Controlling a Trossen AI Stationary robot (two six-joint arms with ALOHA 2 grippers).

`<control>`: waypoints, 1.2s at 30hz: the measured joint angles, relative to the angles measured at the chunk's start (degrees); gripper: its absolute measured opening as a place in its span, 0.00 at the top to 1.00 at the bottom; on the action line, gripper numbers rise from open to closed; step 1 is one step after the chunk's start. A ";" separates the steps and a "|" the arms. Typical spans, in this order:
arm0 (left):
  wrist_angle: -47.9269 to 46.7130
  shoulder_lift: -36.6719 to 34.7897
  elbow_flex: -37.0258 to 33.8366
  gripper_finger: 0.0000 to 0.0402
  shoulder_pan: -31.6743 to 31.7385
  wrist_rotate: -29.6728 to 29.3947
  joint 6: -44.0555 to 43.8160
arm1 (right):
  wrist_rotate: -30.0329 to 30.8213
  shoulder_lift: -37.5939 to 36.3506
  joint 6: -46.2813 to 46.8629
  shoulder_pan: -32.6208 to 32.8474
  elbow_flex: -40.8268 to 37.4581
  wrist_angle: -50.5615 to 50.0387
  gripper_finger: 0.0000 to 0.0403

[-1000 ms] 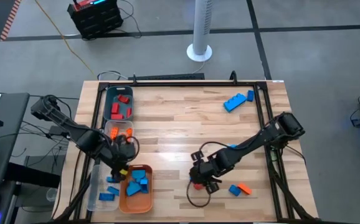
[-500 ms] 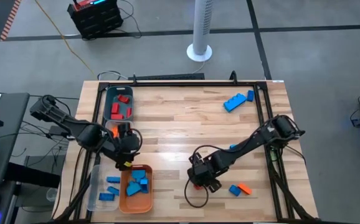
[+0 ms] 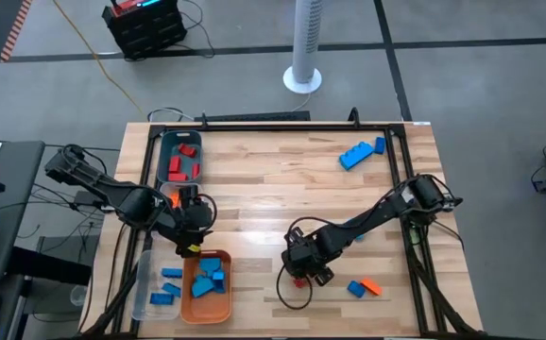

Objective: Sort blocks
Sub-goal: Put the blue game piece into the bottom transparent bin

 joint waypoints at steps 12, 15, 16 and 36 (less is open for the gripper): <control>-1.66 0.00 0.00 0.43 -0.02 0.30 -1.65 | 0.71 0.00 1.31 -1.83 -0.44 1.45 0.45; -1.67 0.00 0.00 0.43 -0.02 0.30 -1.83 | -0.91 0.00 1.81 -1.87 -0.44 1.75 0.45; -1.66 0.00 0.00 0.43 -0.02 0.30 -2.04 | -1.21 0.00 1.31 -1.87 -0.44 1.76 0.45; -1.64 0.00 0.00 0.43 -0.03 0.30 -2.22 | -3.41 -0.02 -1.51 -2.39 -0.46 5.70 0.45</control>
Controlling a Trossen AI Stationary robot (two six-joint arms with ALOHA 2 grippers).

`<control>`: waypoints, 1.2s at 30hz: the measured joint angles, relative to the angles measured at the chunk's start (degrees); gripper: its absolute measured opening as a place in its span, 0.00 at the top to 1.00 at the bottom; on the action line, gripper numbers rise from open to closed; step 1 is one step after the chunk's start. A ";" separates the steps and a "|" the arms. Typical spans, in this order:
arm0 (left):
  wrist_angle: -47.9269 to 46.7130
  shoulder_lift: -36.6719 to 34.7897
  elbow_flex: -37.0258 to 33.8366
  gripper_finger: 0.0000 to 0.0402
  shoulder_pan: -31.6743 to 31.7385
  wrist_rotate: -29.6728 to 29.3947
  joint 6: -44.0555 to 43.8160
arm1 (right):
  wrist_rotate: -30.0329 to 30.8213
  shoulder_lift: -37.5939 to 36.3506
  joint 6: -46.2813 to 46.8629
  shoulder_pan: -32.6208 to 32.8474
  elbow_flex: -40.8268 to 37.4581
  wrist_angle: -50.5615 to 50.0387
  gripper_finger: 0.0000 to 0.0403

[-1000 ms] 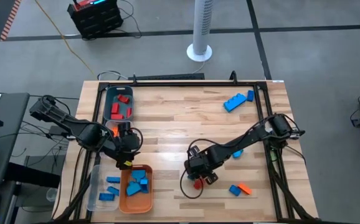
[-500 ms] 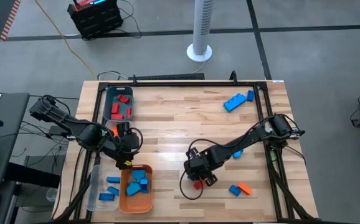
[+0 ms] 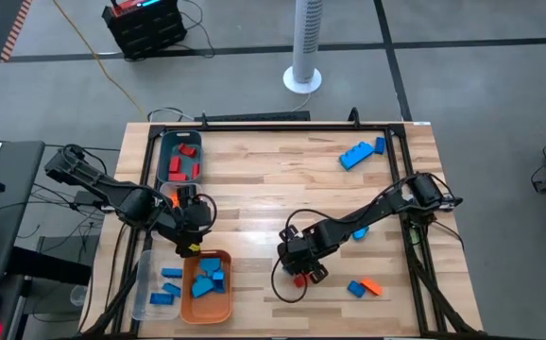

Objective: Sort blocks
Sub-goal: Put the blue game piece into the bottom transparent bin

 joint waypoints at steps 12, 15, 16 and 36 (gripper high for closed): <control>0.02 0.00 0.00 0.43 -0.02 0.00 -0.76 | -0.14 0.82 0.02 -1.41 -0.20 0.09 0.45; 0.04 0.04 0.00 0.43 -0.02 0.00 -0.87 | -0.17 2.67 -0.44 -1.41 -0.03 -1.00 0.45; 0.05 0.04 0.00 0.43 -0.01 0.00 -0.87 | -0.17 2.71 -1.14 -1.40 0.26 -1.05 0.45; 0.22 0.04 0.00 0.43 -0.01 0.02 -0.85 | 0.06 2.75 0.22 -2.01 0.23 0.15 0.73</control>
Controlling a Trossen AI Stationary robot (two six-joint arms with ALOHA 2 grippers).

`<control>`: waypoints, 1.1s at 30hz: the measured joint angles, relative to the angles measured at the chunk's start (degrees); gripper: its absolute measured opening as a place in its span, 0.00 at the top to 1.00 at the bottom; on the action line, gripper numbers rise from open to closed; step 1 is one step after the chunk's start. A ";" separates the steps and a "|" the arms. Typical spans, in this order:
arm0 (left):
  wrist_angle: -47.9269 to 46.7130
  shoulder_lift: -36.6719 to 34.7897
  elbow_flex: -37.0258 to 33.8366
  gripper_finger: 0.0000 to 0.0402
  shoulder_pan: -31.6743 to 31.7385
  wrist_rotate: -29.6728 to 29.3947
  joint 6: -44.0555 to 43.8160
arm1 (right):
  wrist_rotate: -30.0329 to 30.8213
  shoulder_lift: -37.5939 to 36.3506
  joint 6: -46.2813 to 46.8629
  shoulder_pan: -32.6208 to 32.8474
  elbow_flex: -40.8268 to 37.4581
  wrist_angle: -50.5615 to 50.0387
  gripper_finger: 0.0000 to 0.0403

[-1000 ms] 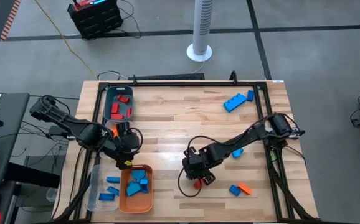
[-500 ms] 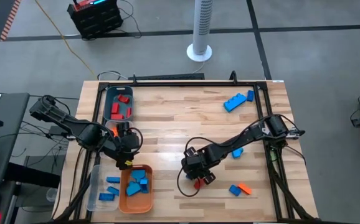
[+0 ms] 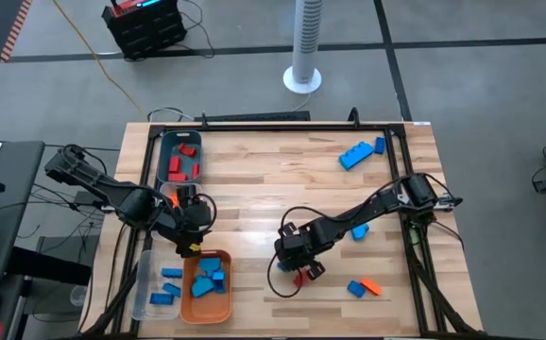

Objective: Sort blocks
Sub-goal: Put the blue game piece into the bottom transparent bin

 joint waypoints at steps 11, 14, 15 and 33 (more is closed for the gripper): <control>2.22 0.86 -1.14 0.42 0.00 -1.12 5.08 | 8.95 0.20 6.14 -3.63 7.75 -10.78 0.71; 4.86 2.40 -3.12 0.41 0.00 -2.45 8.69 | 13.26 0.20 7.78 -4.17 11.20 -11.58 0.71; 5.57 3.05 -3.57 0.41 -0.01 -3.46 9.62 | 14.30 0.20 8.24 -4.20 12.42 -11.39 0.71; 14.22 13.92 -4.20 0.40 1.61 -13.20 8.81 | 26.22 0.15 12.30 -1.45 18.74 1.85 0.71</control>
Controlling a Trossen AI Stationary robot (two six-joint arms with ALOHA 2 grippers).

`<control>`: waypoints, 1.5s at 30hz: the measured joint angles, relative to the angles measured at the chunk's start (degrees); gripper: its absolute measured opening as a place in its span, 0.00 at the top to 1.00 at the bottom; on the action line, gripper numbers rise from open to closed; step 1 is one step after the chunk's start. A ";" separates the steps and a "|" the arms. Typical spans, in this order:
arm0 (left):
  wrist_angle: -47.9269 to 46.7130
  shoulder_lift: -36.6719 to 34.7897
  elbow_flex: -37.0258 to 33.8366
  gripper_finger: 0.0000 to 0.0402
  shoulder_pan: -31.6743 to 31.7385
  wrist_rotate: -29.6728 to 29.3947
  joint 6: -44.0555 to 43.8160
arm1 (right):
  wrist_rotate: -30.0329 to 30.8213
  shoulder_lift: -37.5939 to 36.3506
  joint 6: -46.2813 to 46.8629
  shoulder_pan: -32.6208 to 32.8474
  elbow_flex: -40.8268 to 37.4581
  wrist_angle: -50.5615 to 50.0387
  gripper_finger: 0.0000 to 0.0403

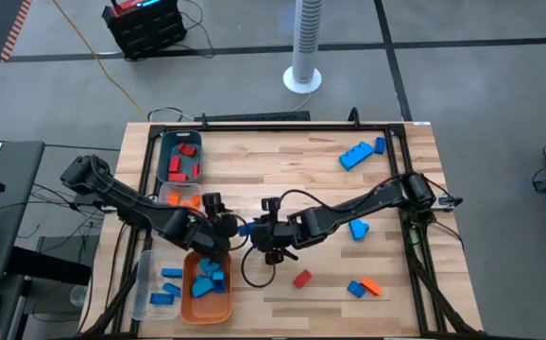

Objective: Sort blocks
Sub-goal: Put the blue game piece into the bottom transparent bin

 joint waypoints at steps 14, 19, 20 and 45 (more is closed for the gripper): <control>3.00 -0.02 0.00 0.40 -0.07 1.27 3.46 | 1.03 -1.76 -1.73 -0.04 0.07 5.67 0.71; 8.88 -0.02 0.00 0.40 -0.07 -0.79 5.11 | 1.03 -1.73 -2.59 -0.04 0.02 7.21 0.71; 9.71 -0.02 0.00 0.40 -0.07 -1.13 5.57 | 1.01 -1.73 -2.17 -0.15 0.02 7.27 0.71; -5.48 -1.05 6.41 0.70 -0.35 13.10 1.87 | 1.01 -3.99 2.91 -0.50 0.02 -11.01 0.45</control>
